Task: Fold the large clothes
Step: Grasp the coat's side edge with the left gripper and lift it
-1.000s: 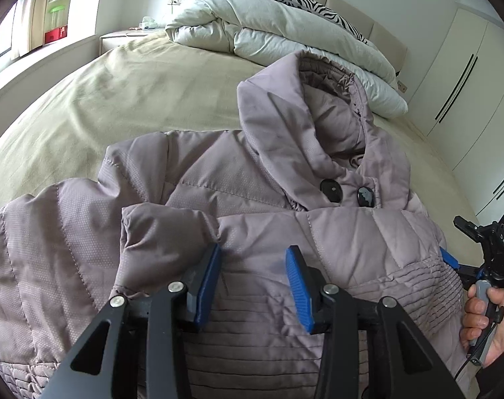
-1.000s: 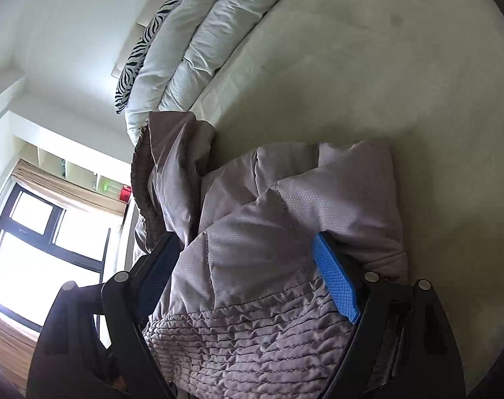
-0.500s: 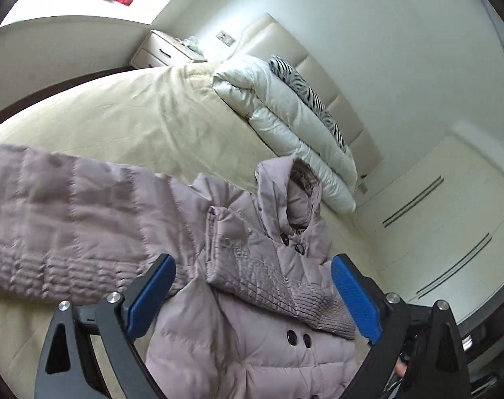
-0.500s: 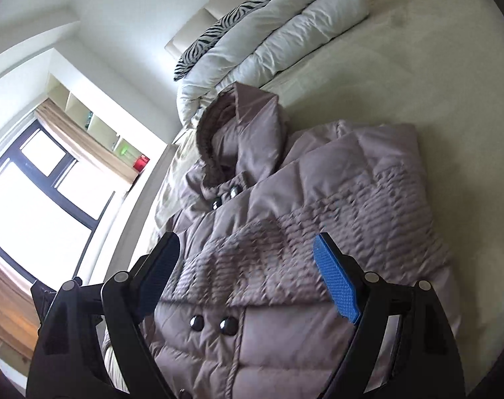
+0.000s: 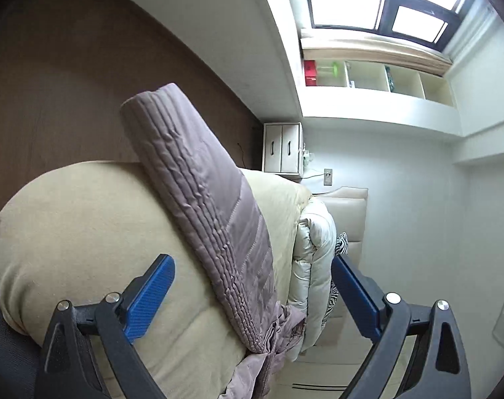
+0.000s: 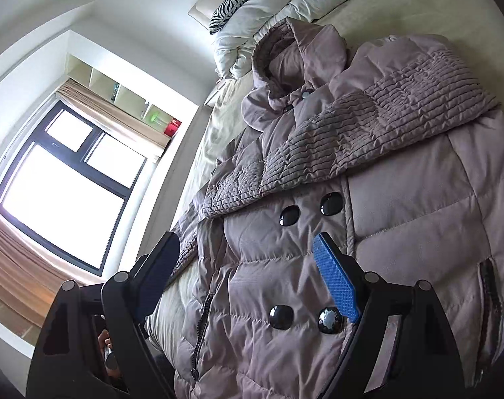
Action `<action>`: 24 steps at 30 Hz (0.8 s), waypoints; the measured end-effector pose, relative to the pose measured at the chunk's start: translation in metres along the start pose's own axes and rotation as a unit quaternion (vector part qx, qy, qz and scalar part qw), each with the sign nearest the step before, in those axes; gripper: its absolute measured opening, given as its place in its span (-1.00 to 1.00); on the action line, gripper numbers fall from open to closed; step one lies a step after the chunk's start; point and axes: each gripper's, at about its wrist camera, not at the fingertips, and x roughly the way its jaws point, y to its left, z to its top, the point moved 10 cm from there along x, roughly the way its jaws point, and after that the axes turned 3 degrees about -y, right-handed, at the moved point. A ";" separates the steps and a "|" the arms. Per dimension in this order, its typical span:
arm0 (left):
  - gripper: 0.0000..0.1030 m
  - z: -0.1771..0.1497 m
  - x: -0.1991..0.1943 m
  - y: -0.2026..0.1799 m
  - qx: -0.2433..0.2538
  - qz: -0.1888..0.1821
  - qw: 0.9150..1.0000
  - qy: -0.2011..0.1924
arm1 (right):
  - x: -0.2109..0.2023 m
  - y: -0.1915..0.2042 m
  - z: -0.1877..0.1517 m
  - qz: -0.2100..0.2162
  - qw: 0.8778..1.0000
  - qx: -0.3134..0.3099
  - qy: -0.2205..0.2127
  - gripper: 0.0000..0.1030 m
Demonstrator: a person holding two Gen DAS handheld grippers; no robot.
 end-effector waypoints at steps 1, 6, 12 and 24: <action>0.86 0.003 0.001 0.005 -0.016 -0.003 1.000 -0.002 | -0.001 0.002 -0.003 -0.003 1.000 0.001 0.000 0.60; 0.86 0.023 0.012 0.007 -0.054 -0.010 0.998 -0.025 | -0.007 0.005 0.000 -0.009 1.000 0.003 -0.006 0.60; 0.87 0.047 0.028 0.016 -0.102 0.000 0.994 -0.035 | -0.015 0.005 -0.002 -0.008 1.000 0.006 -0.010 0.60; -0.05 0.059 0.026 0.049 -0.169 0.017 0.985 -0.007 | -0.020 -0.002 -0.012 -0.021 1.000 0.003 -0.005 0.60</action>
